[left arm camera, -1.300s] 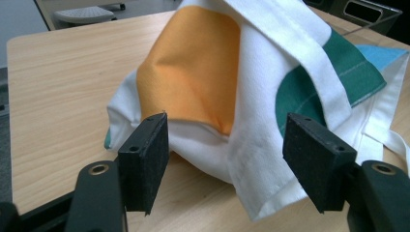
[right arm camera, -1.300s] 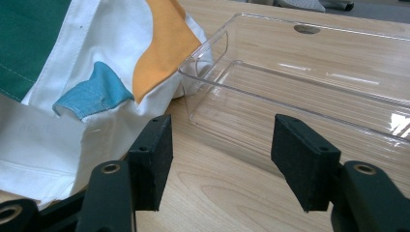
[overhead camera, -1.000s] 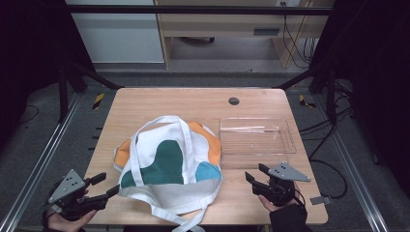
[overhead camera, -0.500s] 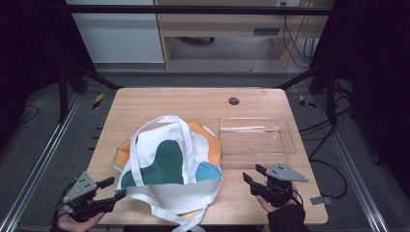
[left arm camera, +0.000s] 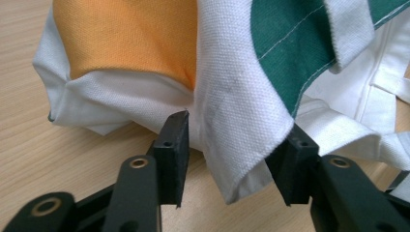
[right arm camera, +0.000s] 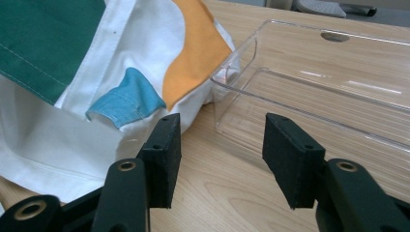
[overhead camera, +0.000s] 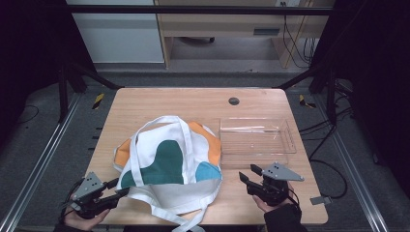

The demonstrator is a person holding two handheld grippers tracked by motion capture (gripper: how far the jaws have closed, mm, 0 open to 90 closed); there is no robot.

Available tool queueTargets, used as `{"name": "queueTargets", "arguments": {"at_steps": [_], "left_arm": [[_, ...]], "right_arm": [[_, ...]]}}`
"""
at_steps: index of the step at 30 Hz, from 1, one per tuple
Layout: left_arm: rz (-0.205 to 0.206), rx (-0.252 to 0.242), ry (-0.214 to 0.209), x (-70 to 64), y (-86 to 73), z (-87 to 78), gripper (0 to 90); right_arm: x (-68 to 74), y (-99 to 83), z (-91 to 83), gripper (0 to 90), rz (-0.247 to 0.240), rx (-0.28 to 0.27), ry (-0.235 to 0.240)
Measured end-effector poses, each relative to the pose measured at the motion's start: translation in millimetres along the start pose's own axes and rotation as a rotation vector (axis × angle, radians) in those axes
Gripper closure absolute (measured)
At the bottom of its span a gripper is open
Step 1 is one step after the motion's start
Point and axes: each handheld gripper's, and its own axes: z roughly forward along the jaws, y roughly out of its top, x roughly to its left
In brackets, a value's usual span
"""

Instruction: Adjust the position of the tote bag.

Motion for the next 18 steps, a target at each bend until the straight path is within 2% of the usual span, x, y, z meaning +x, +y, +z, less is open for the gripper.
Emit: {"name": "queueTargets", "arguments": {"at_steps": [7, 12, 17, 18], "left_arm": [[0.0, 0.0, 0.003, 0.2, 1.4, 5.5, 63.8], [-0.011, -0.003, 0.007, 2.5, 2.1, 7.2, 70.9], [-0.008, -0.013, 0.016, 2.8, 3.4, 6.9, 78.8], [-0.011, -0.015, 0.014, 3.2, 3.5, 6.7, 78.8]], "right_arm": [[12.9, 6.4, 9.0, 52.5, -0.013, -0.012, 0.034], [28.1, 13.2, 20.7, 55.6, -0.026, -0.005, 0.078], [48.6, 19.0, 35.1, 59.1, -0.066, 0.005, 0.114], [48.6, 19.0, 35.1, 59.1, -0.066, 0.005, 0.114]]}}
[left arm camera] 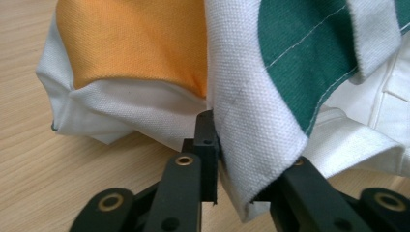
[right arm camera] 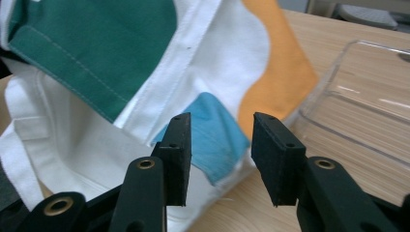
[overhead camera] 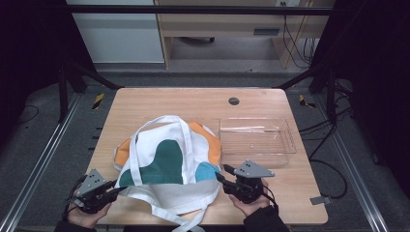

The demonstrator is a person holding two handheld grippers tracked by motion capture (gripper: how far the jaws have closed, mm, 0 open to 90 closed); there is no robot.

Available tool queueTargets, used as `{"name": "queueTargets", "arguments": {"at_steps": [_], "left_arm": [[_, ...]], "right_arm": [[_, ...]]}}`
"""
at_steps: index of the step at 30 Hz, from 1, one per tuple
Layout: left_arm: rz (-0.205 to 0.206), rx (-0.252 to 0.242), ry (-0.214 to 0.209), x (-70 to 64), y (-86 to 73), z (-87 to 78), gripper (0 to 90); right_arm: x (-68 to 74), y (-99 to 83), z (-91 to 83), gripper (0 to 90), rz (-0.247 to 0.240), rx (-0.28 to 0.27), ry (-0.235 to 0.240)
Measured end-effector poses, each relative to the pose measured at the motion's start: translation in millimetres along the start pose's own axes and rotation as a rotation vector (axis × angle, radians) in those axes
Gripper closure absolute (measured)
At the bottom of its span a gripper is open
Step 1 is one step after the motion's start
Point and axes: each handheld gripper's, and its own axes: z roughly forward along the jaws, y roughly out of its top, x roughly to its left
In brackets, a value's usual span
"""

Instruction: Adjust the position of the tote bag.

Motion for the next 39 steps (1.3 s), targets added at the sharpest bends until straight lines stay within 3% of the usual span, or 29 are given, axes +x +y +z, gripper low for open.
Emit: {"name": "queueTargets", "arguments": {"at_steps": [12, 39], "left_arm": [[-0.007, -0.009, -0.006, 0.4, 1.7, 0.5, 81.9], [-0.01, -0.027, -0.004, 0.3, 3.3, 0.7, 83.4]], "right_arm": [[30.8, 5.8, 26.5, 58.1, -0.05, 0.026, 0.07], [76.4, 5.8, 61.1, 45.5, -0.112, 0.072, 0.137]]}}
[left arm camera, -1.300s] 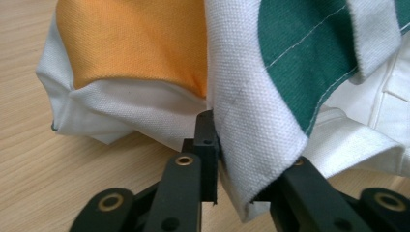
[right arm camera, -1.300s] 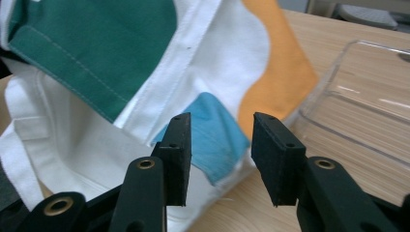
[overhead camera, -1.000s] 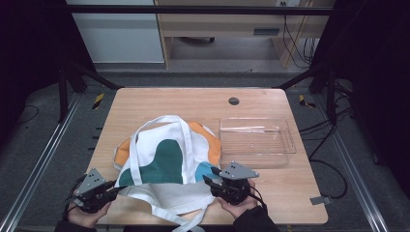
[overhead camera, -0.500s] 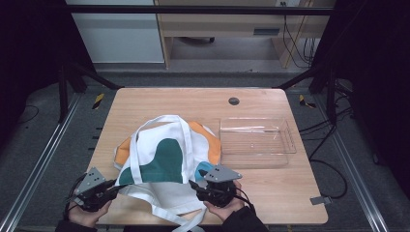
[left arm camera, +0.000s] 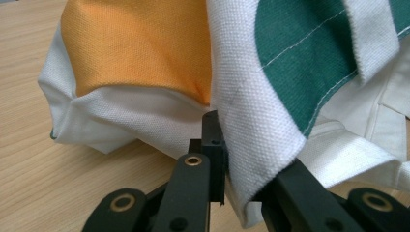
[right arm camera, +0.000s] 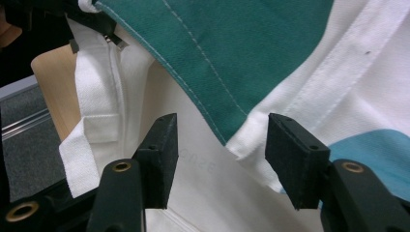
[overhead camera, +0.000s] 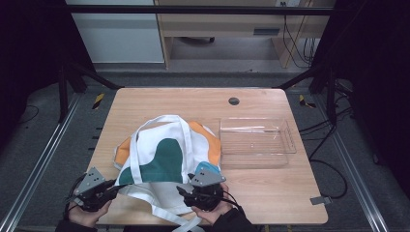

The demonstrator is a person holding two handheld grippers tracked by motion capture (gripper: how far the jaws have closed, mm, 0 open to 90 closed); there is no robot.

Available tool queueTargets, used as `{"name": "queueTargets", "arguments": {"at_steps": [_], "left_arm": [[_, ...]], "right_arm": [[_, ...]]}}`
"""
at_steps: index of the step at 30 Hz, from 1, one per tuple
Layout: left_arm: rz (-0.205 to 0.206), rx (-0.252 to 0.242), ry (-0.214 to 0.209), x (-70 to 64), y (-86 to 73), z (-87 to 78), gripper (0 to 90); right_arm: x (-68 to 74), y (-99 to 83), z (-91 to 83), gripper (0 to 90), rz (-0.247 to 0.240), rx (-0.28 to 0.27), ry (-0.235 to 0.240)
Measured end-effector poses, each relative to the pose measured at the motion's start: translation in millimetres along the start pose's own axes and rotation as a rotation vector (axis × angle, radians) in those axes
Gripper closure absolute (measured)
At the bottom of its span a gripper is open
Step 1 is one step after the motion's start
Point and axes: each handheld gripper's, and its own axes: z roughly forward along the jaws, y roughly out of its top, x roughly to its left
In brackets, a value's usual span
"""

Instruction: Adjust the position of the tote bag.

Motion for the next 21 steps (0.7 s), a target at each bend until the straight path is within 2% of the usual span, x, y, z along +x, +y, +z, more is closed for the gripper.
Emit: {"name": "queueTargets", "arguments": {"at_steps": [8, 11, 13, 21], "left_arm": [[0.0, -0.002, -0.004, -0.2, 0.1, 0.0, 83.9], [-0.002, -0.004, -0.005, -0.1, 0.1, -0.3, 84.0], [-0.003, -0.005, -0.005, -0.3, 0.2, -0.2, 84.1], [-0.001, -0.013, -0.01, -0.1, 0.3, -0.9, 84.2]], "right_arm": [[6.0, -1.1, 11.6, 45.8, -0.019, 0.017, -0.035], [8.2, -0.4, 14.2, 48.5, -0.037, 0.003, -0.053], [10.2, 0.9, 15.3, 49.5, -0.043, -0.006, -0.047], [13.4, 1.4, 28.0, 57.2, -0.061, 0.003, -0.086]]}}
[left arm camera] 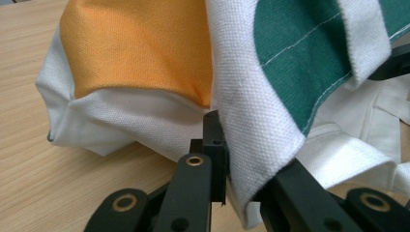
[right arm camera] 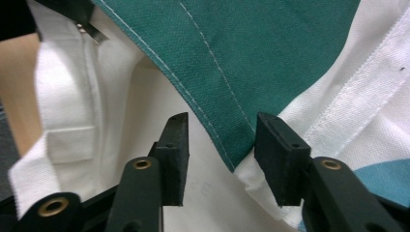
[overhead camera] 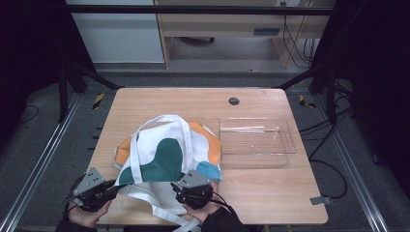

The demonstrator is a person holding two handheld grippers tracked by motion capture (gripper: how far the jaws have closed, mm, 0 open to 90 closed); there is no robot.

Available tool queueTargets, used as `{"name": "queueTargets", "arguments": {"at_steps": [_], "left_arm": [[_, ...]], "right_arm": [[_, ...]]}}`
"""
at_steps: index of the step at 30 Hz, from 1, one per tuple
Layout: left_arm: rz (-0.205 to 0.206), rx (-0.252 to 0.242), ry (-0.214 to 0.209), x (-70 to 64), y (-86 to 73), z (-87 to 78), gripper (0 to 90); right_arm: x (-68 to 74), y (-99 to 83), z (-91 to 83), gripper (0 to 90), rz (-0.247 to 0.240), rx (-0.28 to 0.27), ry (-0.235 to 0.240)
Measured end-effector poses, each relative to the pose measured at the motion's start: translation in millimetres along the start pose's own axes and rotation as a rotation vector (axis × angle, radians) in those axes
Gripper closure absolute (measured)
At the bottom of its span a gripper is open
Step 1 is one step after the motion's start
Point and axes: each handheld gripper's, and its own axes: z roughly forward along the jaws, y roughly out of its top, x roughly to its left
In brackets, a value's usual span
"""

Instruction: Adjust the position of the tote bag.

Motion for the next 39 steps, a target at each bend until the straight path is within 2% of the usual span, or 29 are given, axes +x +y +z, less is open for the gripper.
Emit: {"name": "queueTargets", "arguments": {"at_steps": [3, 5, 7, 9, 13, 20, 25, 31, 39], "left_arm": [[0.0, -0.001, -0.002, 0.0, 0.0, -0.1, 84.2], [0.002, -0.004, -0.005, -0.2, 0.1, -0.3, 84.2], [0.005, -0.004, -0.005, -0.7, 0.2, -0.2, 84.1], [0.008, -0.004, -0.004, -1.1, 0.2, -0.1, 84.1], [0.012, 0.001, -0.006, -2.5, -0.4, 0.9, 83.8], [0.015, 0.0, -0.003, -3.4, -0.3, 1.2, 83.5], [0.012, -0.001, 0.002, -3.5, -0.2, 1.0, 83.5], [0.013, -0.002, 0.006, -5.5, 0.7, 1.2, 83.1], [0.013, -0.01, 0.002, -7.8, 2.8, 1.6, 82.8]], "right_arm": [[-0.4, -1.4, 5.8, 65.2, -0.01, 0.006, -0.032], [-0.6, -1.3, 6.5, 67.0, -0.01, 0.01, -0.035], [-0.2, -0.9, 7.1, 76.1, -0.021, 0.01, -0.04], [0.0, -0.9, 6.7, 79.0, -0.022, 0.01, -0.04], [-1.0, -0.1, 4.8, 86.9, -0.005, 0.016, -0.039], [-6.3, 6.0, -0.7, 88.0, 0.035, 0.019, -0.006], [-8.2, 14.7, -11.2, 88.1, 0.046, -0.012, 0.012], [-10.5, 24.6, -27.7, 88.2, 0.058, -0.055, 0.013], [-12.8, 39.2, -40.8, 88.3, 0.071, -0.094, -0.001]]}}
